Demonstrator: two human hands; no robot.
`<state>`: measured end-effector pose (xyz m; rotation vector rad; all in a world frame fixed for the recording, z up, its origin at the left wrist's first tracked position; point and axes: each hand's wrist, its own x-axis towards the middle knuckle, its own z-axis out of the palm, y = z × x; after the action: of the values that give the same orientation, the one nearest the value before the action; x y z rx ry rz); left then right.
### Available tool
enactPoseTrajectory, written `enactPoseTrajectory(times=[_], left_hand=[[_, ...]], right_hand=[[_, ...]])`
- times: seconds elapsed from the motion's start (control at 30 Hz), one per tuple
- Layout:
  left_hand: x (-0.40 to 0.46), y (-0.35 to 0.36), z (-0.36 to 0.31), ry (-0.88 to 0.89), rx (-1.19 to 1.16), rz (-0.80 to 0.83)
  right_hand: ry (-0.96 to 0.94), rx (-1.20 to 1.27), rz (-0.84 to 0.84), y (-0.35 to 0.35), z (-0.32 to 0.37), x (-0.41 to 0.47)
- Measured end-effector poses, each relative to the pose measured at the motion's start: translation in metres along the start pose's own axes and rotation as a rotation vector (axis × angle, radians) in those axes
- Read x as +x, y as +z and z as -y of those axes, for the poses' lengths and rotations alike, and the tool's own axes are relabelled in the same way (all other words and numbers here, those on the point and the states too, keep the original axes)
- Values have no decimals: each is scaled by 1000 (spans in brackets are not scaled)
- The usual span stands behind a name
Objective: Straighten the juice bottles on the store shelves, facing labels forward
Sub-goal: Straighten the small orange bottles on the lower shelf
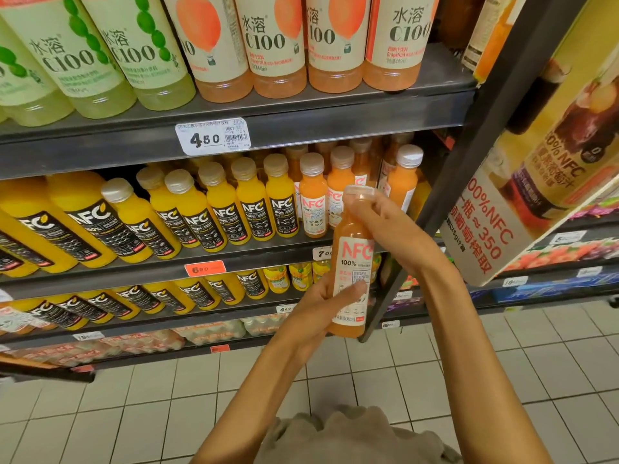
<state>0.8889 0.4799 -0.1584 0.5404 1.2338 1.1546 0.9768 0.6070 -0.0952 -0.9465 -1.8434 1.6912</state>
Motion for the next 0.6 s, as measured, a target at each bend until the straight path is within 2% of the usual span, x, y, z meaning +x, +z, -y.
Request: enactPoseTrajectory(times=[0.2,0.4,0.6], left_hand=[[65,-11,-3,99,200,-60],[120,-5,-15,150,380,-319],[156,14,-20,-20,130,-352]], right_hand=[[-235,-200,-115,-10,-3,5],[-217,-183,-376,-17,-20,26],[-209,-190,-445,-26,-31,51]])
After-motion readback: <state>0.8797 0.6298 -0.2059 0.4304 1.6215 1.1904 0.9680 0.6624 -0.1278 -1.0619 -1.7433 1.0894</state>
